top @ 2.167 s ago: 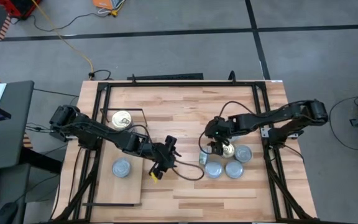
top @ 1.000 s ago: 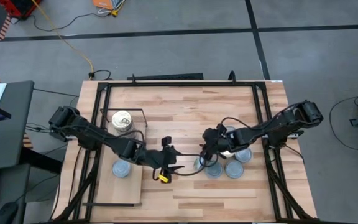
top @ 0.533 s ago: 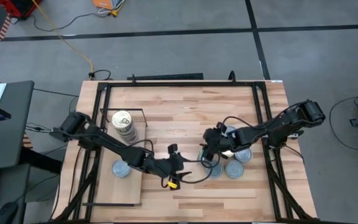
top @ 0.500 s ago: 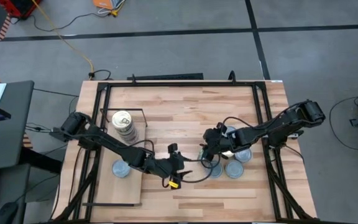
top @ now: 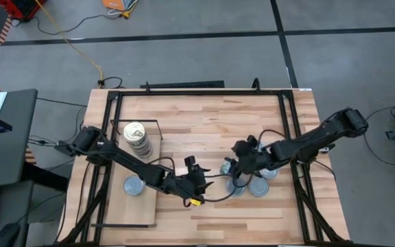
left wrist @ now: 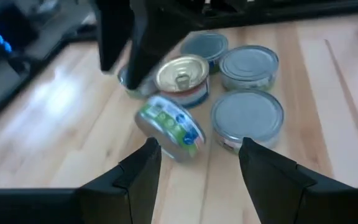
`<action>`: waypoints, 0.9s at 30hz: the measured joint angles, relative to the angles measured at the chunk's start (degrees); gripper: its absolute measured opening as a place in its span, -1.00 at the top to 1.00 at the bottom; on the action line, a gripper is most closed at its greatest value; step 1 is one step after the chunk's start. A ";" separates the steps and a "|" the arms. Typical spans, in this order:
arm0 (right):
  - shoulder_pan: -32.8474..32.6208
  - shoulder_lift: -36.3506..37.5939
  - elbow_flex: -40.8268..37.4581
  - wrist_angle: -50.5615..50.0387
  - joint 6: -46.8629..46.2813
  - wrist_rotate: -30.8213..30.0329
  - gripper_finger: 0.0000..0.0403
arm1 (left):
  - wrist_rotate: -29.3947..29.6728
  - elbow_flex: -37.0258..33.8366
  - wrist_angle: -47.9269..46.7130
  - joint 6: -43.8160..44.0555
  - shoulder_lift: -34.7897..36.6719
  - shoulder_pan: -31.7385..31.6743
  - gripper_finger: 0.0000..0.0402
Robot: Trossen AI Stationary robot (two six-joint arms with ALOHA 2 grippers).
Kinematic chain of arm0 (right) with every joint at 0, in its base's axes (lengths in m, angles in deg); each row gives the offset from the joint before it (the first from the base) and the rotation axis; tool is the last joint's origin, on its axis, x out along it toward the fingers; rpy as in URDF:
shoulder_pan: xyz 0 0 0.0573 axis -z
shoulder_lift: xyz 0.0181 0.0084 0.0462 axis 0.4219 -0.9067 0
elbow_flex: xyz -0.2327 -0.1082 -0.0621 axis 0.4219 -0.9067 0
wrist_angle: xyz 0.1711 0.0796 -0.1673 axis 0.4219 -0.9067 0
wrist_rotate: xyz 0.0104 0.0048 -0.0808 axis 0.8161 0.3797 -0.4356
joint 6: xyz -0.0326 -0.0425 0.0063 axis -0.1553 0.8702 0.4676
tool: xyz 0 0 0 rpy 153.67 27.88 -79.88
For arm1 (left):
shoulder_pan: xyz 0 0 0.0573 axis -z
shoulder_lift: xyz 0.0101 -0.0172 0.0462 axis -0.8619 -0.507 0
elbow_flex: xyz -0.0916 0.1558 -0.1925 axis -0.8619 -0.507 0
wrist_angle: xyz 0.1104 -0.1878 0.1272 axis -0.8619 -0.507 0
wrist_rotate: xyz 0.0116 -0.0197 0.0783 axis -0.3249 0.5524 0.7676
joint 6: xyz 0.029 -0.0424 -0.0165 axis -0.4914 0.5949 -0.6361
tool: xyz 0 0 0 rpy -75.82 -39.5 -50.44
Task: Stack canned seafood by type on shelf
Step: Stack the green and white tuna can on the green and white tuna can on the shelf
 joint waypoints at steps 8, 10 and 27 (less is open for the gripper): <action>0.53 1.16 2.03 -0.82 24.97 13.61 -0.37 | -7.11 -2.66 0.46 -7.40 0.11 0.54 -0.03; 1.96 1.25 3.57 -0.50 28.98 17.69 -0.37 | -6.96 -3.63 1.08 -7.96 0.19 0.46 -0.03; 8.51 -11.46 14.11 -10.60 59.29 33.51 -0.83 | -4.75 -15.17 10.64 -5.20 6.65 0.33 -0.03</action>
